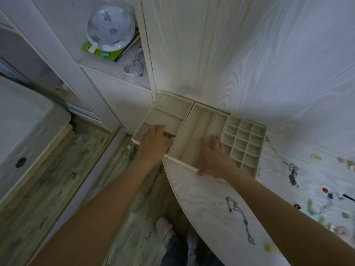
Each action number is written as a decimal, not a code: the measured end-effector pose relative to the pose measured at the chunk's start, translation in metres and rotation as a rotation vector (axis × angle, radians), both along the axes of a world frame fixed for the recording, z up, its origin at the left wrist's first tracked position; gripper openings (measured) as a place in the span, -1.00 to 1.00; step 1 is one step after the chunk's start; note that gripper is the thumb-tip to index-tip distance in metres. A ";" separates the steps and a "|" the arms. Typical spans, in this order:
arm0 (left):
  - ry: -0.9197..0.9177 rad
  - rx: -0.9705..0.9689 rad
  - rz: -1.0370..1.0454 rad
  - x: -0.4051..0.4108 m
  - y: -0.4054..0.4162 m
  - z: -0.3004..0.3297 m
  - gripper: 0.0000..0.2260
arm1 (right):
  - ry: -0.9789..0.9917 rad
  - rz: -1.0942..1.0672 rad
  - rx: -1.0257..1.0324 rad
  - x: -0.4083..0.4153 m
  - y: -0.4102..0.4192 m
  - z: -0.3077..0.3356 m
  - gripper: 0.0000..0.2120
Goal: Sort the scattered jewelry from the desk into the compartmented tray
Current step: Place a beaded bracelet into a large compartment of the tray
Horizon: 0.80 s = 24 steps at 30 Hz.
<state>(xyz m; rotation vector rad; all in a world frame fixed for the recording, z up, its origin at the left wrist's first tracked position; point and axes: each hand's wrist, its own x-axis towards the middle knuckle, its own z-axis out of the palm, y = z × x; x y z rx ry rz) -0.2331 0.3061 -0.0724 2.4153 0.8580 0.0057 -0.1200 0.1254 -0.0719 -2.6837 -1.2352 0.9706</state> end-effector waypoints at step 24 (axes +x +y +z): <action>0.068 0.097 -0.008 -0.002 0.035 -0.014 -0.78 | -0.078 0.095 0.091 -0.009 0.023 0.003 0.14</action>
